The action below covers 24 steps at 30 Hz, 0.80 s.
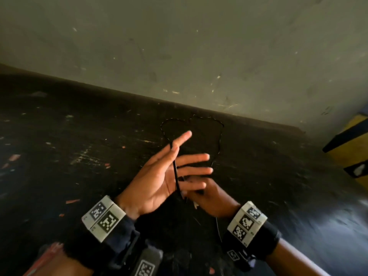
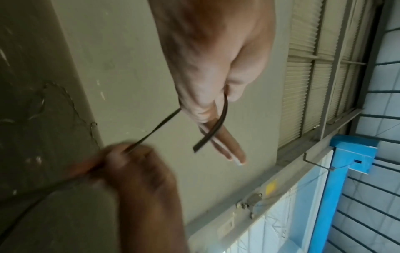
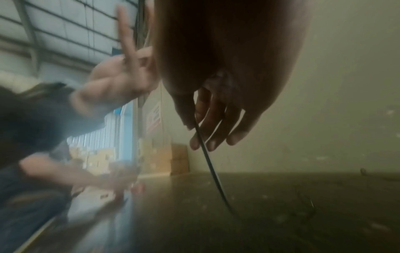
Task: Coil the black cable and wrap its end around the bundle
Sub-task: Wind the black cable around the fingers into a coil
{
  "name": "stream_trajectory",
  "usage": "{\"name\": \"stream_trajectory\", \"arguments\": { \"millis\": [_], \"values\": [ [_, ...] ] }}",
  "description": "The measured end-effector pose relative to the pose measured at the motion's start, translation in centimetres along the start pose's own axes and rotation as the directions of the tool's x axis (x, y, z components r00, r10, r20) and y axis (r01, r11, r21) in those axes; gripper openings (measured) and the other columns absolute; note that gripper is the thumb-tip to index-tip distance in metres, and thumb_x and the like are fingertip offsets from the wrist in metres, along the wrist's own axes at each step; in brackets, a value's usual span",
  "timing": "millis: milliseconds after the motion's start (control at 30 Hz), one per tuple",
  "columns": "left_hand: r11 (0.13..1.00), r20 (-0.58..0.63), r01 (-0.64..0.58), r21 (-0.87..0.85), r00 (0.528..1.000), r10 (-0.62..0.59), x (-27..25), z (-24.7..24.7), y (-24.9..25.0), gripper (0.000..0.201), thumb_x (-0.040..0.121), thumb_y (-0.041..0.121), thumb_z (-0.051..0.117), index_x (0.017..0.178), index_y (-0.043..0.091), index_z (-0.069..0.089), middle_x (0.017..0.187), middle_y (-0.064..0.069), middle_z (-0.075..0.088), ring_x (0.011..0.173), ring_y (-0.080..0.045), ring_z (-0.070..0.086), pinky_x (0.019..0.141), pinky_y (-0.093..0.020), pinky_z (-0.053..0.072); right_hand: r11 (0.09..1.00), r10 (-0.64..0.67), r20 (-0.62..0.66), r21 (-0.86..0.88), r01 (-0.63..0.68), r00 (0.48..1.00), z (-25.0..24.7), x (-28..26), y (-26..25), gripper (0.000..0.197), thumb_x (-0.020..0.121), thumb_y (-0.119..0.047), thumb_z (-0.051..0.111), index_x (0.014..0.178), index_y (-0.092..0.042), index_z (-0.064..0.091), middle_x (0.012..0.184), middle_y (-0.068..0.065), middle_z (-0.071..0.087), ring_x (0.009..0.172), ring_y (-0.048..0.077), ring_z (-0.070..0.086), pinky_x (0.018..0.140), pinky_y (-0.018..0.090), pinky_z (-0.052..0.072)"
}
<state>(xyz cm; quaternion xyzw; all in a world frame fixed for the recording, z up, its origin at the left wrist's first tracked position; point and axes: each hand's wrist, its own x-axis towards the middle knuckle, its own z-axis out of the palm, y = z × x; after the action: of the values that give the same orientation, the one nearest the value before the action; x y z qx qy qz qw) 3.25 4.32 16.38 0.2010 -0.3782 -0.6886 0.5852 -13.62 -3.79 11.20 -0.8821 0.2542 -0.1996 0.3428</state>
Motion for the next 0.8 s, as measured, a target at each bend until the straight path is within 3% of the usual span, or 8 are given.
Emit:
{"name": "stream_trajectory", "arguments": {
  "millis": [100,233,333,433,600,700,733,800],
  "values": [
    [0.999,-0.105,-0.04,0.013,0.994,0.042,1.1,-1.8,0.9,0.045,0.092,0.034,0.039,0.136,0.043,0.041,0.134,-0.02,0.056,0.111,-0.037,0.063,0.078,-0.049,0.059,0.998,0.036,0.075,-0.05,-0.033,0.997,1.6,-1.5,-0.4,0.018,0.093,-0.016,0.054,0.109,-0.011,0.062,0.084,-0.006,0.065,0.077,-0.003,0.063,0.07,0.009,0.046],
    [0.994,-0.244,0.01,0.113,0.97,0.018,1.7,-4.2,0.4,0.052,0.087,0.04,0.043,0.137,0.051,0.034,0.149,-0.017,0.036,0.118,-0.035,0.057,0.086,-0.054,0.055,0.994,0.087,0.209,-0.08,-0.072,0.974,0.4,-2.9,-3.9,0.029,0.096,-0.023,0.049,0.124,-0.024,0.052,0.077,-0.013,0.06,0.07,-0.001,0.063,0.065,0.013,0.051],
    [0.985,-0.27,0.06,0.16,0.963,-0.015,1.9,-4.8,-0.3,0.047,0.096,0.041,0.035,0.139,0.055,0.026,0.154,-0.016,0.028,0.123,-0.034,0.052,0.089,-0.056,0.052,0.972,0.041,0.24,-0.234,0.017,0.97,-0.9,-3.0,-6.3,0.025,0.095,-0.026,0.05,0.119,-0.023,0.058,0.084,-0.011,0.065,0.074,0.002,0.063,0.067,0.018,0.053],
    [0.95,-0.236,0.143,0.276,0.969,-0.077,1.7,-4.7,-1.3,0.049,0.092,0.048,0.036,0.137,0.06,0.022,0.156,-0.014,0.025,0.125,-0.032,0.051,0.09,-0.055,0.051,0.918,0.012,0.243,-0.388,0.086,0.97,-2.6,-2.7,-7.9,0.02,0.094,-0.03,0.049,0.106,-0.022,0.062,0.094,-0.002,0.068,0.082,0.009,0.064,0.073,0.033,0.056],
    [0.877,-0.197,0.262,0.403,0.961,-0.196,0.7,-4.2,-2.5,0.05,0.089,0.052,0.038,0.135,0.063,0.021,0.156,-0.01,0.025,0.127,-0.029,0.049,0.091,-0.054,0.052,0.619,0.011,0.247,-0.763,0.187,0.969,-6.8,-2.2,-10.8,0.023,0.094,-0.038,0.045,0.108,-0.025,0.056,0.106,-0.006,0.06,0.096,0.011,0.06,0.086,0.031,0.052],
    [0.829,-0.207,0.243,0.505,0.966,-0.157,0.2,-4.3,-1.8,0.048,0.091,0.053,0.034,0.134,0.065,0.019,0.157,-0.005,0.022,0.129,-0.024,0.047,0.085,-0.051,0.056,0.444,0.095,0.259,-0.875,0.192,0.961,-9.2,-1.9,-10.0,0.027,0.093,-0.045,0.044,0.105,-0.023,0.055,0.095,-0.005,0.057,0.094,0.014,0.062,0.076,0.025,0.046],
    [0.819,-0.216,0.245,0.519,0.965,-0.151,0.1,-4.5,-1.6,0.046,0.091,0.053,0.034,0.132,0.068,0.019,0.157,-0.005,0.022,0.129,-0.024,0.047,0.084,-0.051,0.056,0.485,0.125,0.261,-0.857,0.171,0.957,-9.9,-1.9,-9.8,0.025,0.091,-0.047,0.047,0.097,-0.024,0.057,0.085,-0.009,0.054,0.087,0.01,0.062,0.07,0.022,0.042],
    [0.815,-0.238,0.278,0.508,0.955,-0.178,-0.3,-5.0,-1.3,0.045,0.09,0.054,0.035,0.129,0.07,0.022,0.157,-0.005,0.024,0.127,-0.025,0.048,0.085,-0.054,0.055,0.702,0.125,0.307,-0.7,0.135,0.943,-11.2,-1.9,-9.6,0.025,0.088,-0.046,0.053,0.085,-0.024,0.063,0.074,-0.014,0.057,0.075,0.0,0.061,0.065,0.015,0.04]
  ]
}}
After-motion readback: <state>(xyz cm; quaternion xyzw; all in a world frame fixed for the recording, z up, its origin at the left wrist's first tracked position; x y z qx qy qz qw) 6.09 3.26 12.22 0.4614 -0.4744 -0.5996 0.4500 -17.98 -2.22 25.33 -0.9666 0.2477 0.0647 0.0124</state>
